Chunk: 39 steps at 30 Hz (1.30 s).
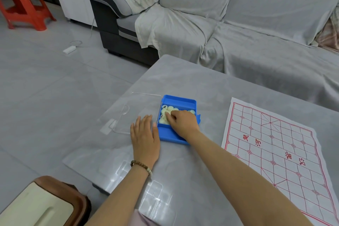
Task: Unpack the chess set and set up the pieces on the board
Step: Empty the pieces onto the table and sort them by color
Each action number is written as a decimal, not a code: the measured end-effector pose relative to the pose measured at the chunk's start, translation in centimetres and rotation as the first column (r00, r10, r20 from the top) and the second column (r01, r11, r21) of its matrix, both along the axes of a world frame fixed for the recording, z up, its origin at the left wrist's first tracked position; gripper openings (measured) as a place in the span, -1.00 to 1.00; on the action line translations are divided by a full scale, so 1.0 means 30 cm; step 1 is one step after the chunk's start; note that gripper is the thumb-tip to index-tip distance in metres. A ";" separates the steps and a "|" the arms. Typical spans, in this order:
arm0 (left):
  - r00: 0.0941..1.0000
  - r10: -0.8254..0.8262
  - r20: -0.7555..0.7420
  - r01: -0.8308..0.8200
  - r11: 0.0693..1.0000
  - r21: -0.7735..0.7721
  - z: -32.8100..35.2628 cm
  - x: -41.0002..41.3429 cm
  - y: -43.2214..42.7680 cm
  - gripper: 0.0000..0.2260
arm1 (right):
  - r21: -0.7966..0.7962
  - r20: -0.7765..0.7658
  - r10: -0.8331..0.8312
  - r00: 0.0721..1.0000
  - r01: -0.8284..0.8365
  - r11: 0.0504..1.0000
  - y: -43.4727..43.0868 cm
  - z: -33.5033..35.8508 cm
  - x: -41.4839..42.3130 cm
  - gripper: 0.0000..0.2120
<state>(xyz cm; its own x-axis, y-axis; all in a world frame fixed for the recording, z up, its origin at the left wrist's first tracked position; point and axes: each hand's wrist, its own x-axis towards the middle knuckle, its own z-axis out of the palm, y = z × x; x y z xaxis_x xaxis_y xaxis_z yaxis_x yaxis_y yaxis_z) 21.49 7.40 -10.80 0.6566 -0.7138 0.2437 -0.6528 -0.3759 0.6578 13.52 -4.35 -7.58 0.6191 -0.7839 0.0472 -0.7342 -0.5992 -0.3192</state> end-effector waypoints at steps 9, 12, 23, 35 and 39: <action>0.998 -0.040 -0.040 0.039 0.999 -0.026 0.006 0.000 0.005 -0.51 | 0.022 0.351 0.019 0.936 -0.028 0.999 0.188 0.045 -0.145 -0.56; 0.995 -0.060 -0.076 0.056 0.996 -0.063 0.010 -0.002 0.020 -0.54 | -0.077 0.238 0.132 0.962 -0.117 0.990 0.321 -0.050 -0.242 -0.63; 0.986 -0.157 0.049 0.155 0.987 0.047 0.009 -0.022 0.065 -0.65 | 0.081 0.270 0.128 0.954 -0.155 0.985 0.342 -0.049 -0.394 -0.63; 0.975 -0.189 0.113 0.162 0.964 0.211 0.003 -0.026 0.057 -0.57 | 0.041 0.094 0.132 0.987 -0.137 0.990 0.340 -0.058 -0.409 -0.47; 0.975 -0.186 0.125 0.155 0.963 0.222 0.001 -0.026 0.052 -0.57 | 0.074 0.172 0.095 0.981 -0.109 0.991 0.354 -0.028 -0.445 -0.45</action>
<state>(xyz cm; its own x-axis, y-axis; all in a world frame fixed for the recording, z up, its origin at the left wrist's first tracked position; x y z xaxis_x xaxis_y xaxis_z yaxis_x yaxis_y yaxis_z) 20.71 8.98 -10.76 0.4896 -0.8572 0.1594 -0.8009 -0.3699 0.4709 0.18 6.28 -8.42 0.6850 -0.7224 0.0943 -0.6025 -0.6345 -0.4841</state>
